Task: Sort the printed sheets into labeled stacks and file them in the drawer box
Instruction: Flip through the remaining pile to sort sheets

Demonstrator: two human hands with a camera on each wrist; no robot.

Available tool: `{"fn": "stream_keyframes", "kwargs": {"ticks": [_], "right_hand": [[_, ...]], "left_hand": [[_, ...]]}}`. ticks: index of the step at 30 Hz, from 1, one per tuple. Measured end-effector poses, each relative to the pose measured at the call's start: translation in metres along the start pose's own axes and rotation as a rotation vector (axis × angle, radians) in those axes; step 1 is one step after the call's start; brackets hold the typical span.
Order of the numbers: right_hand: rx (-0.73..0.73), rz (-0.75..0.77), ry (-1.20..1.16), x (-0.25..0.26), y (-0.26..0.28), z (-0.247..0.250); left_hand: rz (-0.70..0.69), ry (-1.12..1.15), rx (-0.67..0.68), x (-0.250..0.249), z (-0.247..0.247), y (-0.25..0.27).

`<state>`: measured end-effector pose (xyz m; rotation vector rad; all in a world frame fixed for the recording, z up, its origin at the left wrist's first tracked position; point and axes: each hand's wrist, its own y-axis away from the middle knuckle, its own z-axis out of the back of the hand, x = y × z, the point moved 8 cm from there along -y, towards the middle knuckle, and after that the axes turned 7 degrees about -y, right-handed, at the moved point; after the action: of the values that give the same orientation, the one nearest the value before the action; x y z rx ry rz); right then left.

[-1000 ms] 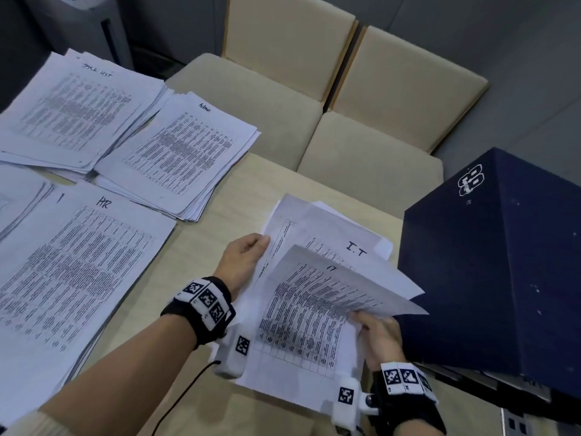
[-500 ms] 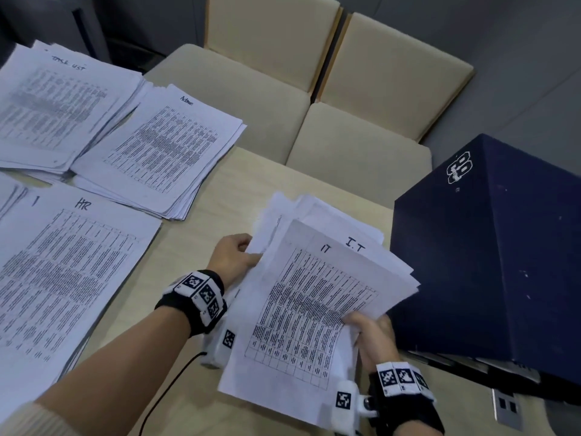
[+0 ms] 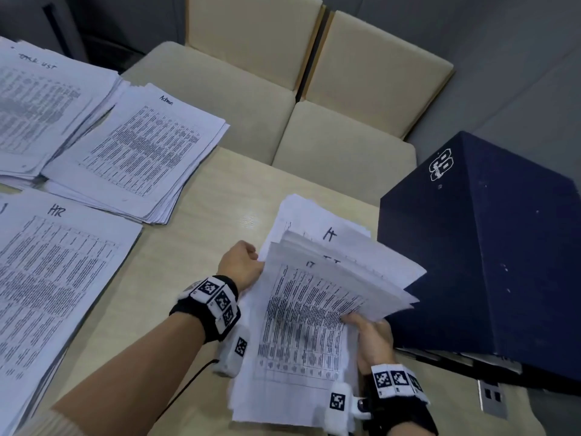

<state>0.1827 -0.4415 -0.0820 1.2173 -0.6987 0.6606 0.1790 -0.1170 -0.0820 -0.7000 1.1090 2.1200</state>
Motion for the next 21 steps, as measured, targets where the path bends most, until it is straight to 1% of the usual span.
{"fn": "stream_keyframes", "kwargs": {"ticks": [2,4,6,7,9,11,13,14,15,18,19,21], "right_hand": [[0.001,-0.001,-0.005,-0.006,-0.006,0.001],[0.019,0.013,-0.010,-0.019,-0.021,0.005],[0.072,0.020,0.012,-0.006,-0.009,-0.009],[0.084,0.034,0.022,0.002,-0.001,-0.015],[0.106,0.066,0.038,0.013,0.009,-0.026],[0.141,0.082,0.032,0.020,0.016,-0.035],[0.134,0.082,0.013,0.021,0.017,-0.038],[0.101,0.093,-0.007,0.022,0.016,-0.036],[0.079,0.115,-0.018,0.025,0.017,-0.034],[0.005,0.141,-0.085,0.030,0.015,-0.024],[-0.015,0.126,-0.118,0.029,0.010,-0.022],[-0.023,0.109,-0.127,0.028,0.000,-0.023]], "left_hand": [[-0.054,-0.133,0.037,-0.003,-0.003,0.002],[-0.125,-0.293,0.038,-0.009,-0.001,0.003],[-0.149,-0.399,0.013,-0.010,0.007,0.004],[-0.140,-0.426,-0.004,-0.007,0.013,0.005],[-0.090,-0.438,-0.068,0.004,0.025,0.005],[-0.025,-0.368,-0.139,0.016,0.038,0.005],[-0.022,-0.297,-0.187,0.022,0.049,0.004],[-0.050,-0.297,-0.202,0.021,0.053,0.004],[-0.092,-0.363,-0.213,0.018,0.057,0.005],[-0.217,-0.747,-0.238,-0.001,0.062,0.011],[-0.267,-0.821,-0.246,-0.009,0.063,0.015],[-0.364,-0.879,-0.236,-0.021,0.062,0.022]]}}
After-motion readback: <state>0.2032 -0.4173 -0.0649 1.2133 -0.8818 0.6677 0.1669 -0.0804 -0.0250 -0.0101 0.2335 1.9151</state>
